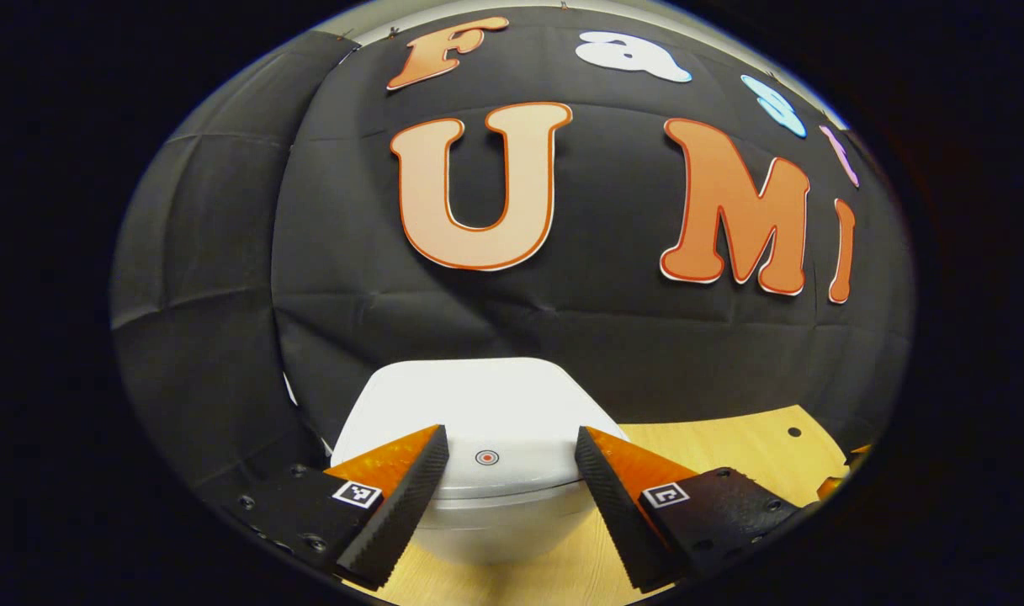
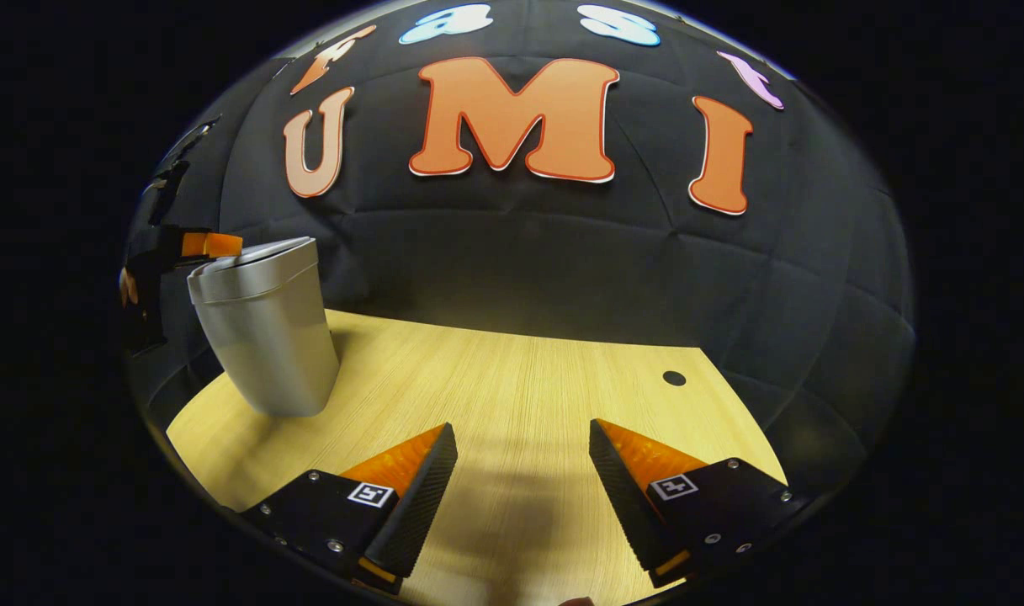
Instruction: Press the lid of the desktop garbage bin to open it, pick up the crumpled paper on the desktop and throw it into the bin, then pick up the pop can on the desktop and drop it into the bin, and finally close the garbage bin lid.
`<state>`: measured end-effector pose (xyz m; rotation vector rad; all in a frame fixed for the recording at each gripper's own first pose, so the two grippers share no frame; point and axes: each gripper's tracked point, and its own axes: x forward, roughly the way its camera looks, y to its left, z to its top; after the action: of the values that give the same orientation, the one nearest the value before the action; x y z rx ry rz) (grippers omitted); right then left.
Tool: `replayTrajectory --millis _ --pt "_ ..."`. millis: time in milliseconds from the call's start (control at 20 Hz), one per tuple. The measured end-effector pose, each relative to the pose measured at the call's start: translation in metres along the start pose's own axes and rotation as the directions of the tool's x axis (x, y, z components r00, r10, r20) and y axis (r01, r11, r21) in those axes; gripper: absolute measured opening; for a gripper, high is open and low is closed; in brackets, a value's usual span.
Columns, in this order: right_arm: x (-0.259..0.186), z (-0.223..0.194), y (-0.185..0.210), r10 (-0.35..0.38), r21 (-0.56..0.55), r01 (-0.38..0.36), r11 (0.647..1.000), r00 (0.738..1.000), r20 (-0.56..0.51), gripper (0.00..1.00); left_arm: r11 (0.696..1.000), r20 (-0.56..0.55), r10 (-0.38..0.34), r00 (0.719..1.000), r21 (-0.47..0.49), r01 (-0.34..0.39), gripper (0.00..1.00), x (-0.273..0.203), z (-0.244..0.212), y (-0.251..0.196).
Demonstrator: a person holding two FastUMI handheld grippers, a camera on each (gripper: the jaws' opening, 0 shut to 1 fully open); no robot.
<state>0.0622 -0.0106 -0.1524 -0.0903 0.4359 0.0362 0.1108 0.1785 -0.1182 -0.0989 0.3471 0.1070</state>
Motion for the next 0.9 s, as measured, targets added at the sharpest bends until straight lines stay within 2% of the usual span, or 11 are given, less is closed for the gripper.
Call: replayTrajectory --millis 100,250,500,650,750,900 --pt "0.0 -0.002 -0.001 -0.002 -0.002 0.002 1.0 1.0 -0.005 0.95 1.0 0.003 0.003 1.0 -0.007 -0.003 0.97 0.0 0.0 0.0" --pt "0.001 -0.002 0.002 0.005 -0.001 -0.005 1.0 1.0 -0.007 0.95 0.999 -0.021 0.011 1.0 0.046 -0.01 0.97 0.002 -0.009 0.0" --pt "-0.001 0.0 0.004 0.016 -0.003 -0.016 1.0 1.0 -0.002 0.95 0.998 0.028 0.02 0.999 0.053 -0.022 0.96 -0.003 0.001 0.001" --pt "-0.006 0.01 -0.001 0.01 0.012 -0.011 1.0 1.0 0.025 0.95 0.997 0.124 0.041 0.991 0.06 -0.049 0.97 -0.023 0.028 -0.002" --pt "-0.011 0.021 -0.005 -0.001 0.029 -0.001 1.0 0.998 0.058 0.94 0.999 0.202 0.03 0.979 0.037 -0.038 0.96 -0.049 0.05 -0.012" --pt "-0.023 0.047 -0.013 -0.03 0.046 0.024 0.999 0.991 0.13 0.94 1.0 0.262 0.011 0.965 0.015 -0.016 0.96 -0.09 0.06 -0.035"
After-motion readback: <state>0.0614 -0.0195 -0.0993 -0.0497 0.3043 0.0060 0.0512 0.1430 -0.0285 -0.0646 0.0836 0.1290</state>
